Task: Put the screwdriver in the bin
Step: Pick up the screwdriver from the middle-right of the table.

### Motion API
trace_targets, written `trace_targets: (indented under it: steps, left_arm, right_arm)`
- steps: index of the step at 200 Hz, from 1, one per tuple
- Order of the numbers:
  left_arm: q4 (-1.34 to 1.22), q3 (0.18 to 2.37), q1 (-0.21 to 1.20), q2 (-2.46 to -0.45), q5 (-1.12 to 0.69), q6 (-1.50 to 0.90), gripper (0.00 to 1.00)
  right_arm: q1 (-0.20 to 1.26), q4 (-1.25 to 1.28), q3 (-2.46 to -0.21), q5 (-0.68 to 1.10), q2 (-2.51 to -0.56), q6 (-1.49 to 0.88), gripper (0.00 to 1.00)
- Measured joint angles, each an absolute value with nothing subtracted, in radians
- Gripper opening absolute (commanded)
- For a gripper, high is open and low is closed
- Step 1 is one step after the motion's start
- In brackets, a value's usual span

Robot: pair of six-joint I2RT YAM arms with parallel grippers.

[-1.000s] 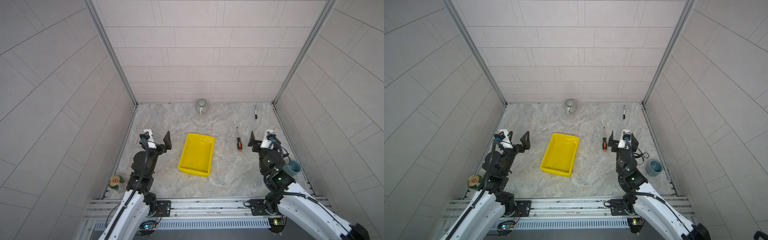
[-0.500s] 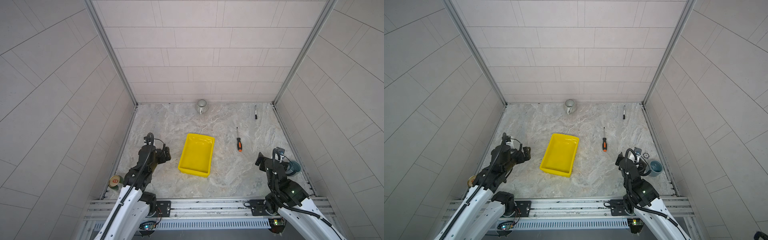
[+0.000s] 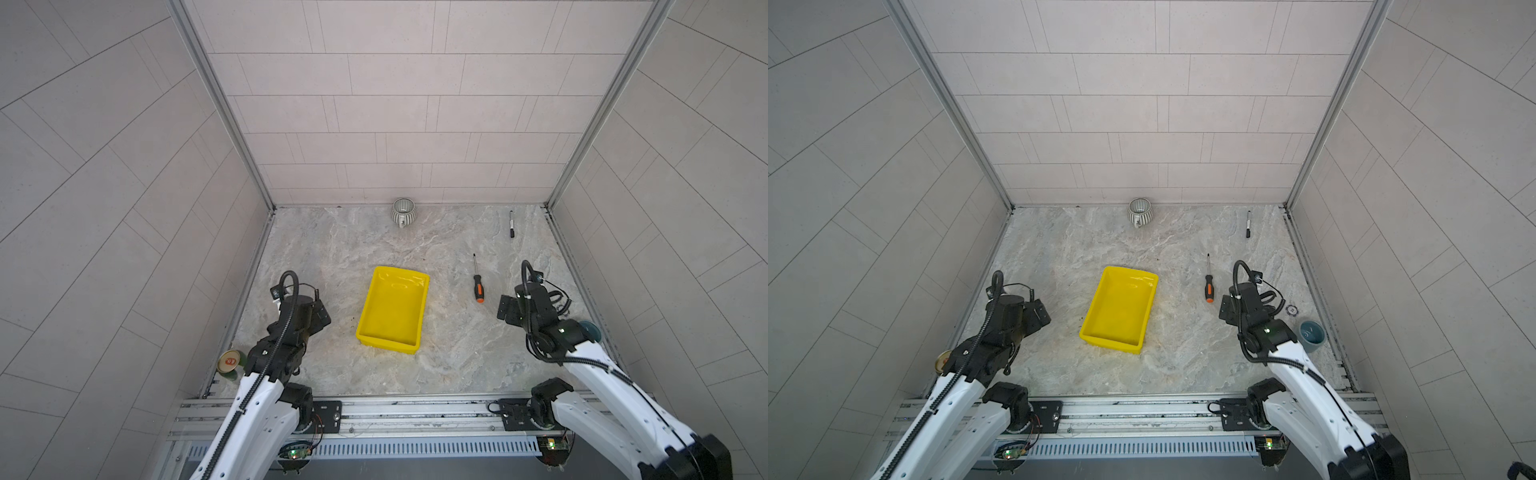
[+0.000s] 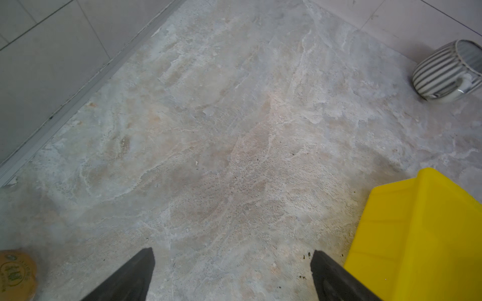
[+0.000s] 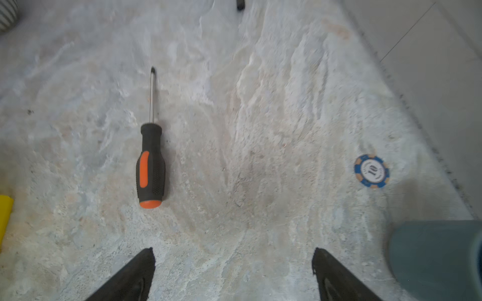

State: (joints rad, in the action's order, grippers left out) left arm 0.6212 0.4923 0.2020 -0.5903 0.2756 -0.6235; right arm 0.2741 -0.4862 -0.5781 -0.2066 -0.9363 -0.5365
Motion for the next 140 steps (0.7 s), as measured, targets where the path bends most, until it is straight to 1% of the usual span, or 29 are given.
trace_targets:
  steps: [8, 17, 29, 35, 63, 87, 114, 134, 140]
  left_arm:
    - [0.627, 0.488, 0.202, -0.590, 0.285, -0.634, 1.00]
    - [0.631, 0.486, 0.202, -0.594, 0.292, -0.642, 1.00]
    - [0.633, 0.486, 0.202, -0.605, 0.297, -0.648, 1.00]
    - [0.633, 0.486, 0.202, -0.612, 0.298, -0.651, 1.00]
    - [0.625, 0.486, 0.202, -0.653, 0.290, -0.654, 0.96]
    - [0.617, 0.486, 0.202, -0.684, 0.275, -0.652, 0.96]
    - [0.601, 0.485, 0.202, -0.685, 0.249, -0.638, 0.95]
    - [0.570, 0.478, 0.202, -0.686, 0.200, -0.618, 0.89]
    - [0.563, 0.477, 0.202, -0.686, 0.176, -0.609, 0.89]
  right_arm:
    - [0.271, -0.491, -0.625, -0.161, -1.029, -0.525, 0.80]
    - [0.271, -0.498, -0.680, -0.126, -1.113, -0.518, 0.71]
    - [0.271, -0.511, -0.755, -0.088, -1.213, -0.492, 0.64]
    - [0.270, -0.519, -0.792, -0.075, -1.259, -0.484, 0.62]
    - [0.269, -0.573, -0.944, -0.033, -1.448, -0.464, 0.60]
    - [0.269, -0.599, -1.004, -0.008, -1.562, -0.452, 0.58]
    - [0.269, -0.614, -1.019, -0.003, -1.629, -0.447, 0.58]
    - [0.269, -0.617, -1.024, -0.005, -1.660, -0.444, 0.57]
    - [0.269, -0.617, -1.026, -0.006, -1.667, -0.443, 0.57]
